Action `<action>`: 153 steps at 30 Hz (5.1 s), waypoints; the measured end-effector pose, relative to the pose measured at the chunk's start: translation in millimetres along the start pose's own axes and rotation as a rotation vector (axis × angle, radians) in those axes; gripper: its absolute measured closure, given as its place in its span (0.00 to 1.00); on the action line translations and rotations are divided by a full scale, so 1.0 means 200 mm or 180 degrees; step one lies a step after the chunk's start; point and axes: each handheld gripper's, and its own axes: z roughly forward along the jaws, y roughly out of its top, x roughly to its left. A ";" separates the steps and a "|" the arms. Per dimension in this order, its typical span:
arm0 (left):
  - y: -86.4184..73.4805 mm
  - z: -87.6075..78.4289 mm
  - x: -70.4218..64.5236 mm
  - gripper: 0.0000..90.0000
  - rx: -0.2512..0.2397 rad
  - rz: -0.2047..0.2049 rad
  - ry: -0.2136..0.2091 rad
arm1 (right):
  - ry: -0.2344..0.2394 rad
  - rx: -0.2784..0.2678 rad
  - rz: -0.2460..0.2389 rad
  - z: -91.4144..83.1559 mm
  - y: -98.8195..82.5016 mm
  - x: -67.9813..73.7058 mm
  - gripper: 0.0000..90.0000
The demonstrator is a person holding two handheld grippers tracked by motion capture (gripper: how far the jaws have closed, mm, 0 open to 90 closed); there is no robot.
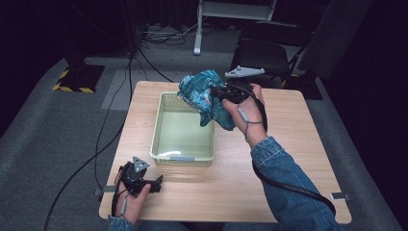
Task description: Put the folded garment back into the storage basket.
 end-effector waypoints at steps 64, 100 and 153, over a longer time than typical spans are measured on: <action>0.00 0.00 0.00 0.00 0.0001 -0.0003 -0.0009 | 0.0159 0.0255 0.0224 0.39 -0.18 0.15 0.93; 0.00 0.00 0.00 0.00 0.0002 0.0010 -0.0005 | 0.0154 0.0197 0.0578 0.52 -0.32 0.11 0.26; 0.00 0.00 0.00 0.00 0.0001 0.0004 -0.0007 | 0.0286 0.0028 0.0007 -0.01 -0.31 -0.08 0.22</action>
